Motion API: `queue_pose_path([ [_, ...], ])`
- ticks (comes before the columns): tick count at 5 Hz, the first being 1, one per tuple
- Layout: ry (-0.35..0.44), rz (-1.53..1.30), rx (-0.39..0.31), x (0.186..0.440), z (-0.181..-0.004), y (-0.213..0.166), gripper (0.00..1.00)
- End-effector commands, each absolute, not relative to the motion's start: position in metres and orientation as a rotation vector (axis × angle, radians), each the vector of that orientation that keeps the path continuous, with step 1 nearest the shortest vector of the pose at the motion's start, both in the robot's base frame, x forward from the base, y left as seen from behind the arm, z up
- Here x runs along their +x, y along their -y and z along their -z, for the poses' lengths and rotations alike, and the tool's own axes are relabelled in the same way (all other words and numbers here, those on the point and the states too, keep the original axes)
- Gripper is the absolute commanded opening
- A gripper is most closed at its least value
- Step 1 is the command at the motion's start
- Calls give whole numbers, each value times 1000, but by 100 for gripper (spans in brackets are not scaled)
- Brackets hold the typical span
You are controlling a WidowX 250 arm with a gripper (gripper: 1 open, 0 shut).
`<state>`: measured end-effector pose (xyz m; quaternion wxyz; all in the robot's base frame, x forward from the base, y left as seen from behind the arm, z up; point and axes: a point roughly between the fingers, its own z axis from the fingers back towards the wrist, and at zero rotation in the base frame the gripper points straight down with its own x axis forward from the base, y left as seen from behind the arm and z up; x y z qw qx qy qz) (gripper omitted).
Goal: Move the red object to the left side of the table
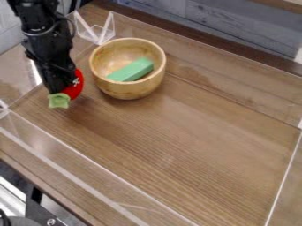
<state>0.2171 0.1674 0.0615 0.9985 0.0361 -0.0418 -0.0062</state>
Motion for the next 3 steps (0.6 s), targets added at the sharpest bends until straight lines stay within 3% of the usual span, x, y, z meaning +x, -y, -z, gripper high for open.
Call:
queue_pose_path([
  [1,122,-40,96,225,-68,-181,0],
  [2,114,-38,81,225,-72,-190,100],
  [3,110,-36,64,226,-78,-198,100],
])
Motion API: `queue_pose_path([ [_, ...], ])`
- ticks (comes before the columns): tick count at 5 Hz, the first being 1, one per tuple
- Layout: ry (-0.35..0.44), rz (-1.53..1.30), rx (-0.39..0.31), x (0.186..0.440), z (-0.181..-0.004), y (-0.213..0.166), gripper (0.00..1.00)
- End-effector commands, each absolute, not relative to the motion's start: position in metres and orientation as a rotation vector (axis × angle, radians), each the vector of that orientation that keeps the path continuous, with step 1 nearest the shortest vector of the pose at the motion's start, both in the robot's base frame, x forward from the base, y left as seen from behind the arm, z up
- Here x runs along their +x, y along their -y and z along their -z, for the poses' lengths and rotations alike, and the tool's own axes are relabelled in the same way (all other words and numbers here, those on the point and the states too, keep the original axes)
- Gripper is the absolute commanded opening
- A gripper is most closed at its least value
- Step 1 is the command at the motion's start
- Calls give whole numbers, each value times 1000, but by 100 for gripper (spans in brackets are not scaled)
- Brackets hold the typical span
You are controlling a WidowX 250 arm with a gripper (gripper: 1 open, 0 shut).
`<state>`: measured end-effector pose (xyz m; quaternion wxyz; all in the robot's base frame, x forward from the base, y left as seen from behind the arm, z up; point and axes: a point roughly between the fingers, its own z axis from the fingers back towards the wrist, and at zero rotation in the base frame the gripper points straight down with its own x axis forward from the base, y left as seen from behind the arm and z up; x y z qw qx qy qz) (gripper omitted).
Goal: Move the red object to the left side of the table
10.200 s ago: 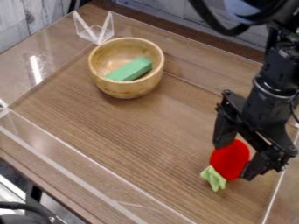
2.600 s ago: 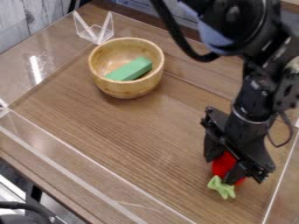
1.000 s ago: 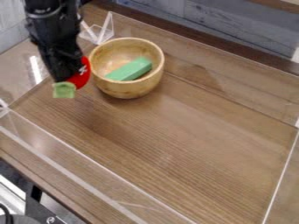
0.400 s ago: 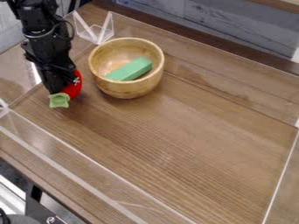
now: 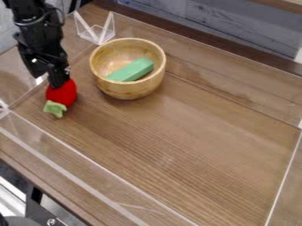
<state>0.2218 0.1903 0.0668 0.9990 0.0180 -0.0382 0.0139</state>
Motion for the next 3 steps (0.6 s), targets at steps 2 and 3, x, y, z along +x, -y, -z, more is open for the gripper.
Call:
queue_pose_path([
  [2,130,-123,27,237,-117,-178,100],
  [3,142,-170,12,247,-132,-156,100],
])
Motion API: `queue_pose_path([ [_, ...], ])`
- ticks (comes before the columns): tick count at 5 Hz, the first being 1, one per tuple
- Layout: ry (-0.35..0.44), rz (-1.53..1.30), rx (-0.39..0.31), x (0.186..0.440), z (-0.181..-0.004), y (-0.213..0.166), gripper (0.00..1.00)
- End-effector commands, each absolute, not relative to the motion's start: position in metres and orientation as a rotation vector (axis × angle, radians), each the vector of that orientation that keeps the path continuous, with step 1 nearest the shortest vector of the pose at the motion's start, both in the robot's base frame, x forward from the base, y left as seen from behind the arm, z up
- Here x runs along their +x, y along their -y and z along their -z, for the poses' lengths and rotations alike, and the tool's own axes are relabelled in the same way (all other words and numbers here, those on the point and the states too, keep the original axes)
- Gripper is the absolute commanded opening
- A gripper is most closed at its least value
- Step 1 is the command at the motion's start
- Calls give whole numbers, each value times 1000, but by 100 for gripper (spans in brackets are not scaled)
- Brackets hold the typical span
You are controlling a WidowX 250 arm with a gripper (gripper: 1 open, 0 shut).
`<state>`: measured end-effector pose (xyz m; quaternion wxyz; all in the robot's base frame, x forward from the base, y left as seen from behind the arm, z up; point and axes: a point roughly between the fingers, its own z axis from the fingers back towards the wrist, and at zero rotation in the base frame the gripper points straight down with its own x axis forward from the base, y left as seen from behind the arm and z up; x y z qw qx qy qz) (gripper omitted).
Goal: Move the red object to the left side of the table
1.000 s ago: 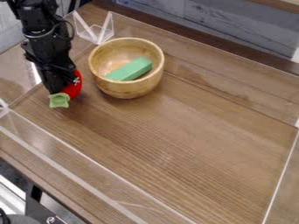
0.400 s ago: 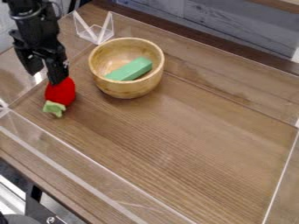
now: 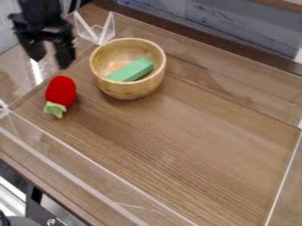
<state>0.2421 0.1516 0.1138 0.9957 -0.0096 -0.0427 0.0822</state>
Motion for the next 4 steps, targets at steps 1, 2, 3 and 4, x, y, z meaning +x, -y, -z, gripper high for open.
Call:
queue_pose_path([
  [1,155,-211,6,263,-141,-125,100],
  [2,157,-187,-2,271,-136,-100,100],
  [3,151,-148,-12,272,-129,-84,100],
  [4,154,-131,-13,273,-111,-70,100],
])
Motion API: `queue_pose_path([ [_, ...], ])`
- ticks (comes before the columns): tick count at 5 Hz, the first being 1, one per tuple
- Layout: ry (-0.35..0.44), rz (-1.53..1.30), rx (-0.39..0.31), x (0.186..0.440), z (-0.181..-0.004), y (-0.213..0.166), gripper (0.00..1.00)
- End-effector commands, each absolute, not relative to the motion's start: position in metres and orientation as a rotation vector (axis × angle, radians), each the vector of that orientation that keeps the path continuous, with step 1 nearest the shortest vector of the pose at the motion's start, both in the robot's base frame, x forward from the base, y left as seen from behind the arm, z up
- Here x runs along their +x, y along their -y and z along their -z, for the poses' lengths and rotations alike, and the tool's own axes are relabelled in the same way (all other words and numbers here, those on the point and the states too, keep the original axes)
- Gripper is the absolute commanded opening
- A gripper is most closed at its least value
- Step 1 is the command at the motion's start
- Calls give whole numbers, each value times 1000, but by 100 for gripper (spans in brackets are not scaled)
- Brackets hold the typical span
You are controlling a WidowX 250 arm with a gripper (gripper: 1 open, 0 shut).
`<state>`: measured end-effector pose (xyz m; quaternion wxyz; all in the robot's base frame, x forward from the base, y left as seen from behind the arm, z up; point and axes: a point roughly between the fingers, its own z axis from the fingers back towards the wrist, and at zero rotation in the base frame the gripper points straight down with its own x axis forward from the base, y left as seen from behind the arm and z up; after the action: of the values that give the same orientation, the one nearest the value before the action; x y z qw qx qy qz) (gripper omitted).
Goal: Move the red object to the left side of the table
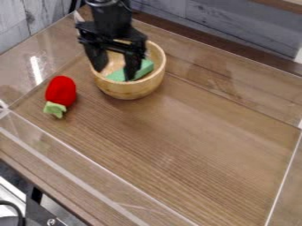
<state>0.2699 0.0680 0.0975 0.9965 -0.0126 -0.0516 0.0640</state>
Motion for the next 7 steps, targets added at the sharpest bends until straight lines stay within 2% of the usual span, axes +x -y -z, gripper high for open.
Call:
queue_pose_path([
  [1,145,-109,-6,272,-95,-55,100],
  [2,142,-97,-5,273,-74,-49,100],
  [4,144,-90,-22,281,-48,-52,100],
  [5,139,-47,-32,276,-57,-56,0],
  [6,138,-12,-48,272,-66,-61,100],
  [7,145,-73,-55,274,-76,-67,100],
])
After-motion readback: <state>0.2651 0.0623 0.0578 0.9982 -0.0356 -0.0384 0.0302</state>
